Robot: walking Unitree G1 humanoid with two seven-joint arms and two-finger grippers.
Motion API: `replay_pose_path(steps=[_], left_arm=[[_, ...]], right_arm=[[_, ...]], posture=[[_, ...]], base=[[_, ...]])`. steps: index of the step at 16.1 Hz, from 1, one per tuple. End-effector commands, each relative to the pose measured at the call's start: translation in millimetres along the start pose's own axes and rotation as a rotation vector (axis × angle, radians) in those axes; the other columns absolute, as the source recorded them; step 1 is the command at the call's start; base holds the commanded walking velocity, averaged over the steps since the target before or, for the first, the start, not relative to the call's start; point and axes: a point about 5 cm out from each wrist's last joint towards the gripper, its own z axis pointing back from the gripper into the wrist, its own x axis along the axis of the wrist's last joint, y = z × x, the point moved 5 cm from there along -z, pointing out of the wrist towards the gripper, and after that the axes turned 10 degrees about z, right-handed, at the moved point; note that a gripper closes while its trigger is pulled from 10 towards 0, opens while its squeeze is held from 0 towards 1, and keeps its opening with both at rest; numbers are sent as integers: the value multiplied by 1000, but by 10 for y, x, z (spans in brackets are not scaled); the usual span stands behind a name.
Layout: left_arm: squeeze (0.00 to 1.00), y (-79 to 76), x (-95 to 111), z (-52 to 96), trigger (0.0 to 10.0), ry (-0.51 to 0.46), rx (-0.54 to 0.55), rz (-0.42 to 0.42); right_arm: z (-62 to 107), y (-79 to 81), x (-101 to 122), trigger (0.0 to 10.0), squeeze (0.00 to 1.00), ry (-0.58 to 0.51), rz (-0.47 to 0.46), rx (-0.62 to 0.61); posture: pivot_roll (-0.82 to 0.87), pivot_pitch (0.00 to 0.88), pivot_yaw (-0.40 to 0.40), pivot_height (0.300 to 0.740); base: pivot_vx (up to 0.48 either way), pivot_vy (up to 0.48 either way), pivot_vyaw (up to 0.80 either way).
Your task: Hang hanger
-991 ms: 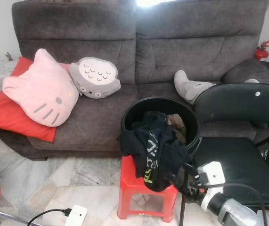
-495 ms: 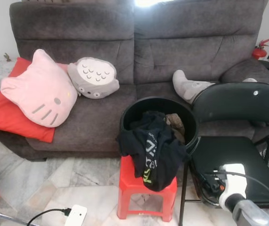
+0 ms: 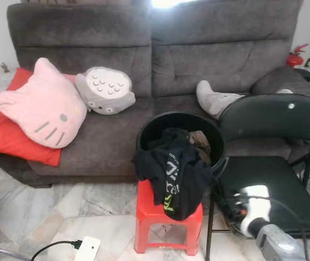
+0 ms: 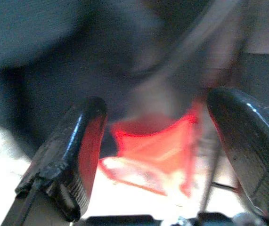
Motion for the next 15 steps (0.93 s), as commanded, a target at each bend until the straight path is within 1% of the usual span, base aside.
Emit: replay_pose_path(steps=[1, 2, 3, 6, 7, 8, 9, 10, 11, 13, 15], left_arm=[[0, 47, -7, 8, 10000, -5, 16, 2], [0, 51, -8, 9, 10000, -5, 17, 2], [0, 55, -10, 10, 10000, -5, 18, 2], [0, 64, -18, 13, 10000, -2, 18, -4], [0, 66, -20, 13, 10000, -1, 17, -6], [0, 69, -21, 14, 10000, 0, 16, -11], [0, 71, -24, 15, 10000, 1, 15, -16], [0, 71, -25, 15, 10000, 2, 15, -18], [0, 71, -26, 16, 10000, 2, 13, -21], [0, 74, -26, 16, 10000, 1, 14, -23], [0, 80, -28, 17, 10000, 2, 16, -24]], right_arm=[[-14, 69, -3, 10000, 0, -7, 0, 73], [-21, 96, -17, 10000, 0, -9, 11, 116], [-39, 51, -49, 10000, 0, 0, 24, 110], [-26, -3, -79, 10000, 0, 11, 62, 105], [-15, -48, -88, 10000, 0, 9, 64, 77], [-9, -89, -83, 10000, 0, -1, 63, 52], [-2, -117, -34, 10000, 0, -38, 44, 36], [1, -109, -16, 10000, 0, -51, 41, 47], [7, -66, 1, 10000, 0, -63, 61, 83], [2, -98, 26, 10000, 0, -69, 73, 78], [-14, -165, 65, 10000, 0, -71, 97, 48]], posture=[[-67, 0, 43, 740], [-65, 0, 43, 740], [-60, 0, 46, 740], [-61, 0, 50, 740], [-63, 0, 53, 740], [-65, 0, 54, 740], [-67, 0, 58, 740], [-68, 0, 59, 740], [-68, 0, 61, 740], [-66, 0, 60, 740], [-64, 0, 61, 740]], base=[[0, 0, 0], [0, 0, 0], [0, 0, 0], [0, 0, 0], [0, 0, 0], [0, 0, 0], [0, 0, 0], [0, 0, 0], [0, 0, 0], [0, 0, 0], [0, 0, 0]])
